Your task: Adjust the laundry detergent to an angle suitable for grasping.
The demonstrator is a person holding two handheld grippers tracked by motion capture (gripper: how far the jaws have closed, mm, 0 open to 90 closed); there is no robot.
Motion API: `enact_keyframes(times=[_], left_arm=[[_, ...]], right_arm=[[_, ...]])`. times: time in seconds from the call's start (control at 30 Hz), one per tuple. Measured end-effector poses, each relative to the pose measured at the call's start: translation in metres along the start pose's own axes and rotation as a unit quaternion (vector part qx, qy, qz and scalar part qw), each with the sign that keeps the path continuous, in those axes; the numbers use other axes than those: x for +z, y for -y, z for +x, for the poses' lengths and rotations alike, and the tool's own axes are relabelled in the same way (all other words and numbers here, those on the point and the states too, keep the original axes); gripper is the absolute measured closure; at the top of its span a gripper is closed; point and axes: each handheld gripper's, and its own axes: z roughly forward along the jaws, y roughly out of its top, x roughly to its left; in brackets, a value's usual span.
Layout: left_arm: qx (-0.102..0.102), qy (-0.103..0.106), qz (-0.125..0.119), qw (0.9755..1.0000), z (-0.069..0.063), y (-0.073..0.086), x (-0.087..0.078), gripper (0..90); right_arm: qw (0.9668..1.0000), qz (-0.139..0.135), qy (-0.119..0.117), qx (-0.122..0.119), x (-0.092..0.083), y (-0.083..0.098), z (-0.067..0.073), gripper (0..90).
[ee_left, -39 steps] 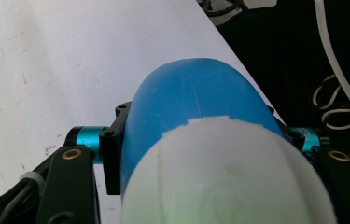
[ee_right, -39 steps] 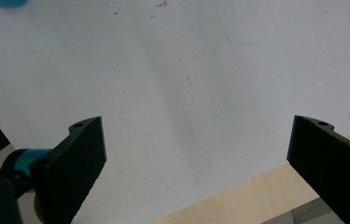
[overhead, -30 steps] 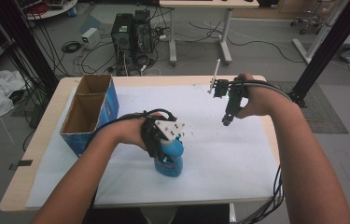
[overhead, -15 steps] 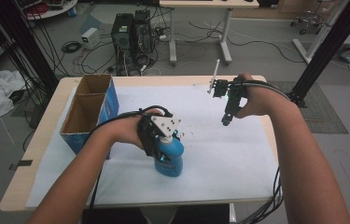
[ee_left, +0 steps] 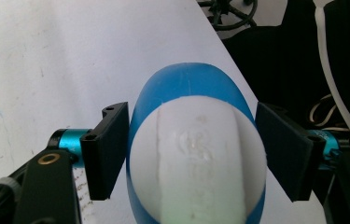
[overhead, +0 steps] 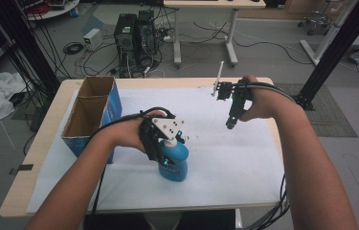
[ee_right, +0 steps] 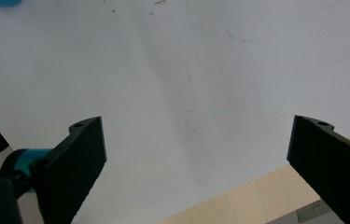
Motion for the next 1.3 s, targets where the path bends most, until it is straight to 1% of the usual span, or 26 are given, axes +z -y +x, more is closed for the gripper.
enact_keyframes(times=[0.1, 0.13, 0.17, 0.33, 0.5, 0.53, 0.63, 0.7, 0.73, 0.77, 0.83, 0.87, 0.93, 0.97, 1.03, 1.07, 1.1, 1.13, 1.17, 1.2, 1.3], left_arm=[[-0.005, -0.001, -0.004, 1.0, -0.001, 0.001, -0.002, 27.5], [-0.01, -0.008, -0.003, 0.9999, -0.002, 0.001, -0.005, 27.5], [-0.013, -0.008, -0.004, 0.9999, -0.002, 0.002, -0.005, 27.4], [-0.015, -0.016, -0.003, 0.9998, -0.004, 0.003, -0.013, 26.2], [-0.022, -0.022, -0.01, 0.9995, -0.008, 0.004, -0.018, 24.2], [-0.022, -0.023, -0.005, 0.9995, -0.008, 0.004, -0.02, 24.0], [-0.025, -0.025, -0.004, 0.9994, -0.009, 0.005, -0.022, 23.2], [-0.03, -0.033, 0.002, 0.999, -0.011, 0.006, -0.025, 22.9], [-0.03, -0.033, 0.002, 0.999, -0.011, 0.006, -0.025, 22.7], [-0.033, -0.037, -0.001, 0.9987, -0.012, 0.007, -0.025, 22.7], [-0.038, -0.042, 0.005, 0.9984, -0.013, 0.007, -0.028, 21.0], [-0.041, -0.045, 0.004, 0.9981, -0.013, 0.008, -0.029, 20.7], [-0.052, -0.049, 0.007, 0.9975, -0.014, 0.01, -0.031, 19.7], [-0.056, -0.05, 0.01, 0.9971, -0.015, 0.01, -0.033, 19.5], [-0.067, -0.052, 0.008, 0.9964, -0.015, 0.012, -0.035, 18.6], [-0.067, -0.052, 0.008, 0.9964, -0.015, 0.012, -0.035, 18.3], [-0.07, -0.053, 0.02, 0.9959, -0.017, 0.013, -0.036, 17.1], [-0.07, -0.053, 0.02, 0.9959, -0.017, 0.013, -0.036, 17.0], [-0.077, -0.054, 0.021, 0.9953, -0.019, 0.013, -0.037, 16.9], [-0.077, -0.054, 0.021, 0.9953, -0.019, 0.013, -0.037, 16.6], [-0.085, -0.058, 0.027, 0.9943, -0.021, 0.012, -0.04, 15.6]], right_arm=[[1.0, -0.002, 0.001, -0.003, 0.0, -0.001, -0.001, 3.7], [1.0, -0.001, 0.0, 0.001, 0.0, -0.001, 0.0, 3.7], [1.0, -0.004, 0.002, -0.005, 0.001, -0.002, -0.001, 3.7], [1.0, -0.003, -0.001, -0.001, 0.002, -0.004, -0.003, 3.6], [1.0, -0.004, -0.004, -0.003, 0.003, -0.007, -0.003, 3.6], [1.0, -0.004, -0.003, -0.004, 0.003, -0.007, -0.003, 3.6], [1.0, -0.005, -0.004, -0.001, 0.003, -0.007, -0.002, 3.6], [1.0, -0.005, -0.002, -0.004, 0.002, -0.007, -0.002, 3.6], [1.0, -0.005, -0.002, -0.004, 0.002, -0.007, -0.002, 3.6], [1.0, -0.007, -0.002, -0.006, 0.002, -0.007, -0.002, 3.6], [1.0, -0.005, -0.001, -0.007, 0.001, -0.006, -0.002, 3.6], [1.0, -0.006, -0.001, -0.006, 0.0, -0.006, -0.002, 3.6], [0.9999, -0.009, -0.001, -0.004, -0.001, -0.006, -0.002, 3.6], [0.9999, -0.01, -0.001, -0.007, -0.001, -0.006, -0.002, 3.6], [0.9999, -0.011, 0.0, -0.008, -0.001, -0.006, -0.002, 3.6], [0.9999, -0.011, 0.0, -0.008, -0.001, -0.006, -0.002, 3.6], [0.9999, -0.013, -0.001, -0.009, -0.001, -0.005, -0.001, 3.6], [0.9999, -0.013, -0.001, -0.009, -0.001, -0.005, -0.001, 3.6], [0.9998, -0.016, -0.001, -0.01, -0.002, -0.005, -0.001, 3.6], [0.9998, -0.016, -0.001, -0.01, -0.002, -0.005, -0.001, 3.6], [0.9998, -0.015, 0.0, -0.01, -0.003, -0.004, 0.0, 3.6]])
